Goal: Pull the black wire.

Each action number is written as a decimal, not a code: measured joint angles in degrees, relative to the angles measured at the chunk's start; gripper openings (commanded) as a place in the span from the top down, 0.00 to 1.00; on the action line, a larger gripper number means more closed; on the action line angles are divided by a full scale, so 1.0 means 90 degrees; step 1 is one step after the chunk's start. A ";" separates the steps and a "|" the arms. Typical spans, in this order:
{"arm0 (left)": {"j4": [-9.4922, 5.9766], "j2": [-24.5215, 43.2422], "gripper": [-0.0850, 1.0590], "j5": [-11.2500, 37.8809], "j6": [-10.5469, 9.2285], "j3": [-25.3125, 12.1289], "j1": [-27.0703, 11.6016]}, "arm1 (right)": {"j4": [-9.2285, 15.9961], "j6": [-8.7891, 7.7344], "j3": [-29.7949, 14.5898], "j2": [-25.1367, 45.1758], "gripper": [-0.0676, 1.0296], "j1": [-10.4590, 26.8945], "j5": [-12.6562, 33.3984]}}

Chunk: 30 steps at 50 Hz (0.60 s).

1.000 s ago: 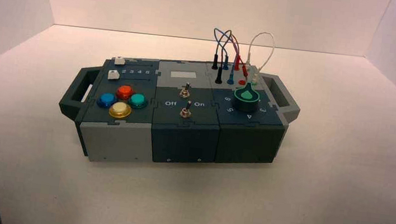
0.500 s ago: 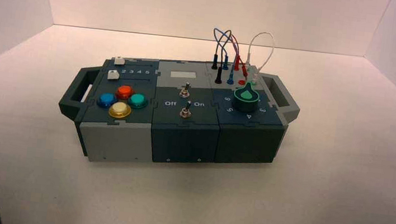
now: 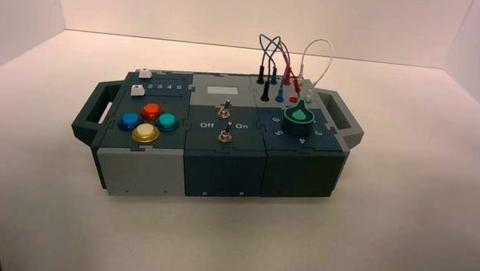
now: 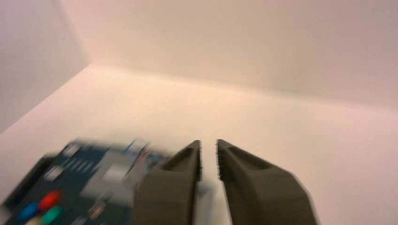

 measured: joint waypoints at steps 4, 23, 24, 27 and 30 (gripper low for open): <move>-0.0010 0.0000 0.95 0.0205 -0.0020 0.0000 -0.0303 | 0.0264 0.0000 0.0000 0.0117 0.62 0.0225 0.0254; -0.0020 -0.0020 0.95 0.0576 -0.0029 0.0020 -0.0869 | 0.0996 0.0010 0.0000 0.1201 0.53 0.1680 0.0508; -0.0020 -0.0020 0.95 0.0576 -0.0029 0.0020 -0.0869 | 0.1006 0.0010 -0.0010 0.1289 0.53 0.1738 0.0498; -0.0020 -0.0020 0.95 0.0576 -0.0029 0.0029 -0.0850 | 0.1025 0.0010 -0.0068 0.1523 0.53 0.1875 0.0469; -0.0020 -0.0020 0.95 0.0576 -0.0029 0.0029 -0.0859 | 0.1025 -0.0010 -0.0137 0.1885 0.53 0.2012 0.0361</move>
